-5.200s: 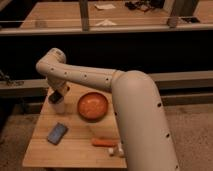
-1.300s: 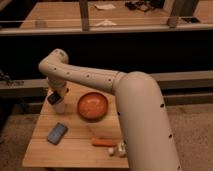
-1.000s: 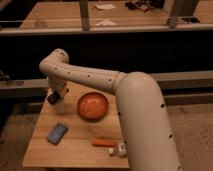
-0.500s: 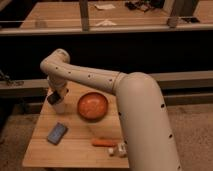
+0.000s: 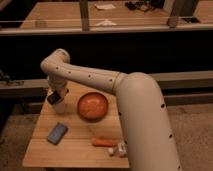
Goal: Place the eraser in the ceramic cup
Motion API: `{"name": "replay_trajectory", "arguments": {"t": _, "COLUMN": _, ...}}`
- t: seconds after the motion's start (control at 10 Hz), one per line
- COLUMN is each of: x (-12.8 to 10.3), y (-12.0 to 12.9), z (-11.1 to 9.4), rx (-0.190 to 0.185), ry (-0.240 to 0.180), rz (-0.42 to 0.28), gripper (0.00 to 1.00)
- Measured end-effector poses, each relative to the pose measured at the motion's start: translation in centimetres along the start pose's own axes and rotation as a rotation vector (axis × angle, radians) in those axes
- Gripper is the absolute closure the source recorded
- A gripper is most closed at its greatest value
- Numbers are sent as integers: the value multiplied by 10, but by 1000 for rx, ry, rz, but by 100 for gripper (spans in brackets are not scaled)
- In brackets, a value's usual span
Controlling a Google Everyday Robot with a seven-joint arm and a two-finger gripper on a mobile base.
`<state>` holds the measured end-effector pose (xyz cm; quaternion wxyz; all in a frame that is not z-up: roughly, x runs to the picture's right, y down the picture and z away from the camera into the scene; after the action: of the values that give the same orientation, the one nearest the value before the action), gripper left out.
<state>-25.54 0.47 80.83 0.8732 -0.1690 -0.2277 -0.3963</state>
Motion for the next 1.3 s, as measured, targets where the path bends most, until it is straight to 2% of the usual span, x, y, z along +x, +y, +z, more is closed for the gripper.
{"name": "replay_trajectory", "arguments": {"t": 0.1, "x": 0, "y": 0, "z": 0, "rx": 2, "ry": -2, "rz": 1, "gripper": 53}}
{"name": "replay_trajectory", "arguments": {"t": 0.3, "x": 0, "y": -1, "z": 0, "rx": 5, "ry": -4, "rz": 2, "gripper": 53}}
{"name": "replay_trajectory", "arguments": {"t": 0.5, "x": 0, "y": -2, "z": 0, "rx": 8, "ry": -4, "rz": 3, "gripper": 46}}
{"name": "replay_trajectory", "arguments": {"t": 0.6, "x": 0, "y": -2, "z": 0, "rx": 9, "ry": -5, "rz": 4, "gripper": 37}}
{"name": "replay_trajectory", "arguments": {"t": 0.9, "x": 0, "y": -4, "z": 0, "rx": 15, "ry": -6, "rz": 7, "gripper": 37}}
{"name": "replay_trajectory", "arguments": {"t": 1.1, "x": 0, "y": -5, "z": -1, "rx": 16, "ry": -4, "rz": 8, "gripper": 30}}
{"name": "replay_trajectory", "arguments": {"t": 1.3, "x": -1, "y": -6, "z": -2, "rx": 18, "ry": -3, "rz": 8, "gripper": 29}}
